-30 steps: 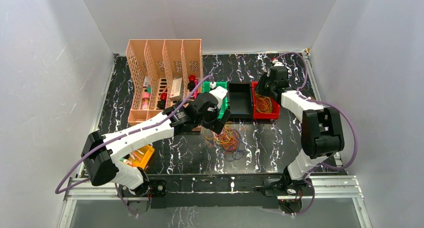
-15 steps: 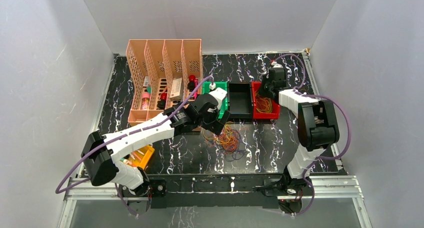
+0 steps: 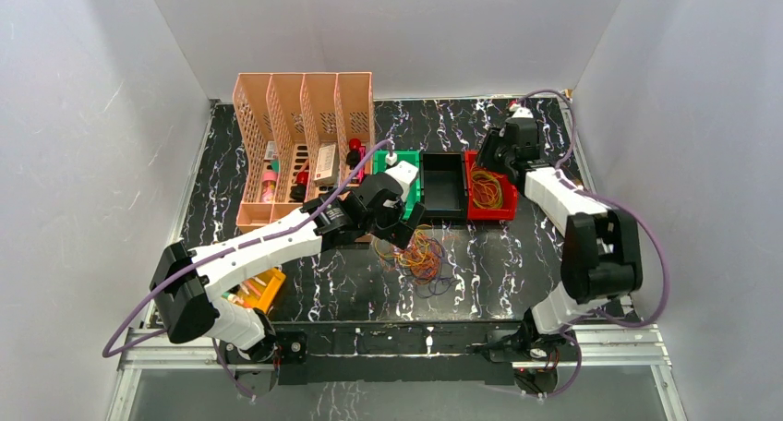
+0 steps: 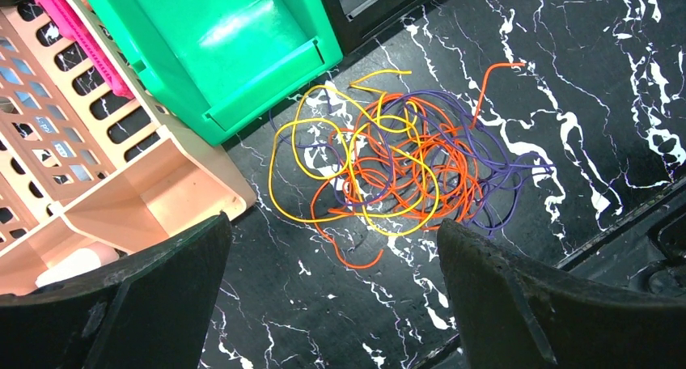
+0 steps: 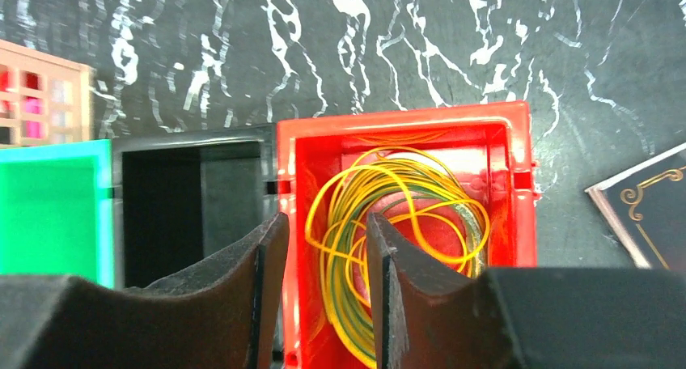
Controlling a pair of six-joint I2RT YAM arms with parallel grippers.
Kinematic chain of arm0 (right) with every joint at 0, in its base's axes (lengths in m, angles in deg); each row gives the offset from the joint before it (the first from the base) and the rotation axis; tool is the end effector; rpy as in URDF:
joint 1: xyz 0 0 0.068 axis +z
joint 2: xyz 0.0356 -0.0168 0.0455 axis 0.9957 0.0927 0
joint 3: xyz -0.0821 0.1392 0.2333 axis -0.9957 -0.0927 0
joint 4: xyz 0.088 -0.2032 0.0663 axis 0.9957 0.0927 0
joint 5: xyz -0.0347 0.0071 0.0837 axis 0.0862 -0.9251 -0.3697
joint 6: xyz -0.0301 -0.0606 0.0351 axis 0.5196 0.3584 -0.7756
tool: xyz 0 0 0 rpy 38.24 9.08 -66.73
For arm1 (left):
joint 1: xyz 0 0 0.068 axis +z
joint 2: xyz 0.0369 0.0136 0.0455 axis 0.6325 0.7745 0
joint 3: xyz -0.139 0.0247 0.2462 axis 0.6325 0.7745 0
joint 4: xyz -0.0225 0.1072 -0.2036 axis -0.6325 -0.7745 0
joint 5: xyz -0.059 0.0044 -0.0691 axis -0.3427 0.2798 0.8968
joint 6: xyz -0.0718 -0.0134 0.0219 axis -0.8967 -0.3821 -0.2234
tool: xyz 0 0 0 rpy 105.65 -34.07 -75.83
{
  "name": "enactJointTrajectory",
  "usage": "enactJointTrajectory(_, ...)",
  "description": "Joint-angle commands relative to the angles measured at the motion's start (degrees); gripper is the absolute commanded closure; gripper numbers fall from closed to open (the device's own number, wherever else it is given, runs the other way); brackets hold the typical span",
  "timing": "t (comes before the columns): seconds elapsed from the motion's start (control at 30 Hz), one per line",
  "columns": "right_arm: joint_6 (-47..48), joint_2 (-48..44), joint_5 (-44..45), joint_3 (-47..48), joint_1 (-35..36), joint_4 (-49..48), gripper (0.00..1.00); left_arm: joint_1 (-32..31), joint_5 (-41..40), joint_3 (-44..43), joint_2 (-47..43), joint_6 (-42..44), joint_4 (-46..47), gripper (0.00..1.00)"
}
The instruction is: Untangle the cables
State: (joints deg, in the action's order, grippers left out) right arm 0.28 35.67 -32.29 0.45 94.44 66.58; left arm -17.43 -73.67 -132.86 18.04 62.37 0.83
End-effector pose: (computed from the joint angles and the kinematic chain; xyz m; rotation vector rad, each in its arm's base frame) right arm 0.3580 0.0602 0.2446 0.2257 2.1579 0.2897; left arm 0.1818 -0.2481 0.3095 0.6606 2.1464 -0.4214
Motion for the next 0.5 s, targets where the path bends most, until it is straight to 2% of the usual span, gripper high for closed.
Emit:
enactJointTrajectory(0.0,-1.0,-8.1,-0.2,-1.4,-0.4,1.0,0.51,0.4,-1.5,0.3,-1.2,-0.2,-0.2,0.02)
enactJointTrajectory(0.23,-0.5,-11.9,3.2,-3.5,-0.7,2.3,0.46,0.4,-0.9,0.5,-1.0,-0.5,0.2,0.02)
enactJointTrajectory(0.47,0.8,-5.7,3.3,0.1,-1.1,-0.4,0.53,0.4,-0.2,-0.1,-0.6,-0.2,0.1,0.02)
